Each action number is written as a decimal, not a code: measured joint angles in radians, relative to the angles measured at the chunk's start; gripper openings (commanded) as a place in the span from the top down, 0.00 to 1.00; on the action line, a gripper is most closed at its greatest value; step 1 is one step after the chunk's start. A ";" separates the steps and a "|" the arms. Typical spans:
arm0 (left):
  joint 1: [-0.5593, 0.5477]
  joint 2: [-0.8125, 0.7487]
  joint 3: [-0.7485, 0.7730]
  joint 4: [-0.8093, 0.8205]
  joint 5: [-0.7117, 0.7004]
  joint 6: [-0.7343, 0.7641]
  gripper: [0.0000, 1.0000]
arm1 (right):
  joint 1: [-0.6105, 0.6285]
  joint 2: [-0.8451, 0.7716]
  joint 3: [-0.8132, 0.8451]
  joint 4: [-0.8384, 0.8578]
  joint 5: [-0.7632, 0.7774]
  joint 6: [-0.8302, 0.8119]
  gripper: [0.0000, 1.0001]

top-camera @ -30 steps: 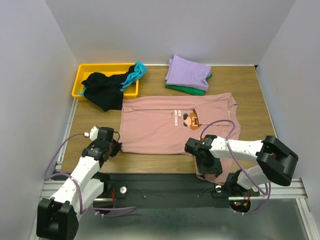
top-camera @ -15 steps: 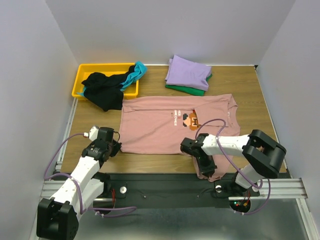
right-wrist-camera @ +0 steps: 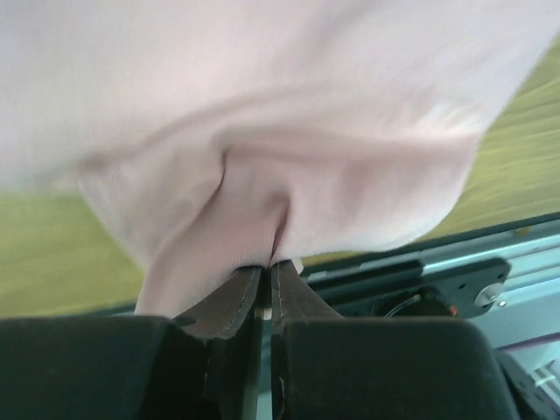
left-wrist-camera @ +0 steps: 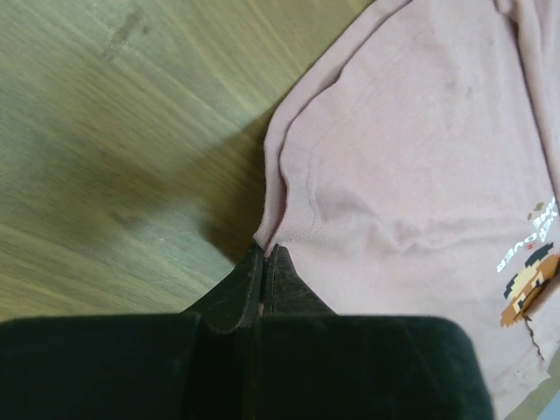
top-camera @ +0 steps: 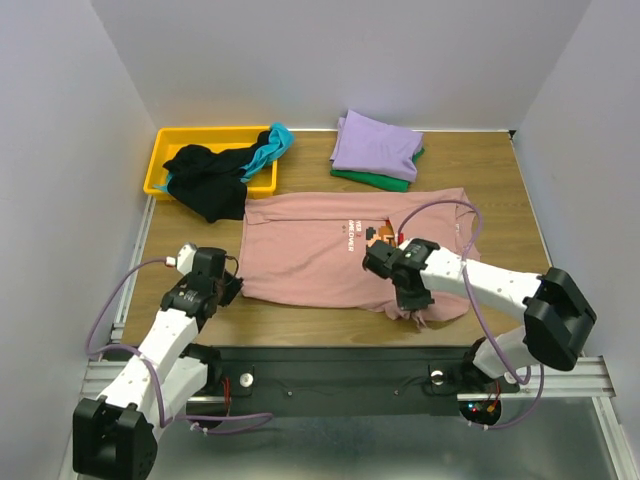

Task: Fold and stack the t-shirts
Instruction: Fold the tshirt

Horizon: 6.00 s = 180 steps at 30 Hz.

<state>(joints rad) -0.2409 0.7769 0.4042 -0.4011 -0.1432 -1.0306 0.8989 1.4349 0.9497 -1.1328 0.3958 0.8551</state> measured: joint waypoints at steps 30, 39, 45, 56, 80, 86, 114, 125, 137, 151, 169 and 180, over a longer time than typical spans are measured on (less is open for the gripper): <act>0.035 0.563 0.376 0.174 -0.029 0.072 1.00 | -0.400 0.243 0.357 0.286 0.230 -0.282 1.00; 0.061 0.664 0.416 0.206 -0.028 0.080 1.00 | -0.434 0.328 0.439 0.316 0.237 -0.342 1.00; 0.074 0.696 0.433 0.246 -0.034 0.083 1.00 | -0.464 0.405 0.507 0.330 0.246 -0.382 1.00; 0.079 0.832 0.525 0.274 -0.014 0.150 0.02 | -0.487 0.607 0.658 0.391 0.235 -0.551 0.99; 0.079 0.663 0.526 0.182 -0.111 0.193 0.02 | -0.513 0.733 0.859 0.449 0.393 -0.676 0.23; 0.079 0.600 0.495 0.187 -0.073 0.200 0.01 | -0.544 0.667 0.790 0.469 0.454 -0.634 0.00; -0.027 0.809 0.441 0.364 0.101 0.267 0.02 | -0.636 0.715 0.724 0.526 0.345 -0.579 0.00; -0.028 0.804 0.429 0.377 0.077 0.278 0.02 | -0.783 0.785 0.916 0.564 0.387 -0.679 0.00; -0.027 0.719 0.331 0.407 0.056 0.288 0.02 | -0.768 0.227 0.300 0.599 -0.111 -0.425 0.00; -0.028 0.605 0.252 0.301 -0.045 0.248 0.02 | -0.811 0.315 0.138 0.673 -0.253 -0.294 0.00; -0.186 0.460 0.196 0.087 0.007 0.163 0.02 | -0.875 0.397 0.248 0.697 -0.269 -0.340 0.00; -0.315 -0.053 0.219 -0.203 -0.061 0.037 0.01 | -0.887 0.067 0.167 0.705 -0.431 -0.377 0.00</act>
<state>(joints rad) -0.5556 0.7238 0.6231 -0.6041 -0.2039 -0.9932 0.0116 1.5021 1.1168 -0.4282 -0.0353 0.4786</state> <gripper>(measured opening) 0.985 0.998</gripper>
